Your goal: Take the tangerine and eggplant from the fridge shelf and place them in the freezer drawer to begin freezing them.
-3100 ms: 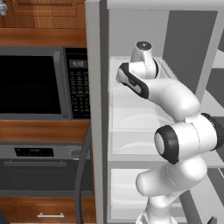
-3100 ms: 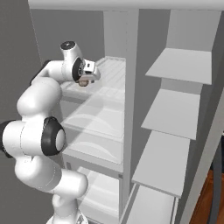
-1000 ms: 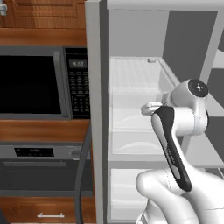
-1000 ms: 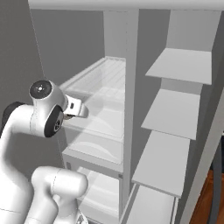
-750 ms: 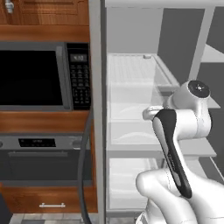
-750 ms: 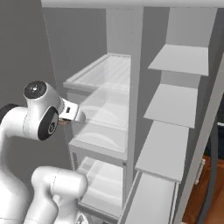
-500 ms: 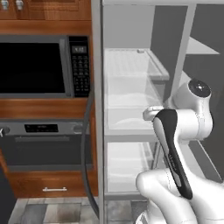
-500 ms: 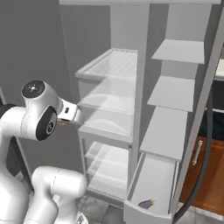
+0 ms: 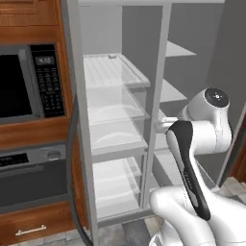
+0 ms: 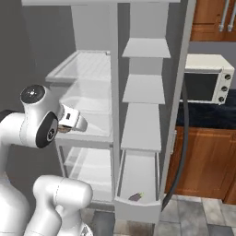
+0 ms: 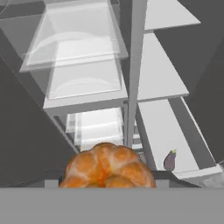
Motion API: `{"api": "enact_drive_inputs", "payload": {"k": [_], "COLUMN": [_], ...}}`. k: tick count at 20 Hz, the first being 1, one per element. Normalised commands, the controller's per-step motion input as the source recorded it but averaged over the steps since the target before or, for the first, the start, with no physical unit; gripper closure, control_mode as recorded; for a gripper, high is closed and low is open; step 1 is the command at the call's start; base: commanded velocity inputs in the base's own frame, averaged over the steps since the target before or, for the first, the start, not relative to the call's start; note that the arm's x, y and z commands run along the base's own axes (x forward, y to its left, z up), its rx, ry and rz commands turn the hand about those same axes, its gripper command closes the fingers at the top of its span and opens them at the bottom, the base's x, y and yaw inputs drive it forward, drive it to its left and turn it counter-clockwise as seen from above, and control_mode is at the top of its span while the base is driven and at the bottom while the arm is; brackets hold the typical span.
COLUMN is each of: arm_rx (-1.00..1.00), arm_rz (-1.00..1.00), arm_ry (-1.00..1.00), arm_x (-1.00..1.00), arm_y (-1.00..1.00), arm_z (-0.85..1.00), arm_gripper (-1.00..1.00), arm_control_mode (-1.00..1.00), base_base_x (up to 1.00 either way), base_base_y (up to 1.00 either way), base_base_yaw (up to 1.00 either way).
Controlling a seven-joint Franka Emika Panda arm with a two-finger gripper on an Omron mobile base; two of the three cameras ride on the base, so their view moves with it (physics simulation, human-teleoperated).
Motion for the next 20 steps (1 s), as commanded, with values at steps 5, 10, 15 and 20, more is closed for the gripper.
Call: {"api": "enact_drive_inputs", "payload": {"k": [5,10,15,20], "arm_rx": [0.00,0.00,0.00,0.00], "arm_rz": [0.00,0.00,-0.20,-0.14], "arm_ry": [0.00,0.00,0.33,0.26], "arm_x": [0.00,0.00,0.27,0.39], "arm_y": [0.00,0.00,-0.27,-0.19], "arm_z": [0.00,0.00,-0.88,-0.97], "arm_gripper": [1.00,1.00,1.00,1.00], "arm_control_mode": [1.00,1.00,-1.00,-1.00], "base_base_x": [-0.01,0.00,0.00,0.00], "base_base_y": [-0.38,-0.34,0.00,0.00], "base_base_yaw": [-0.40,-0.32,0.00,0.00]}}
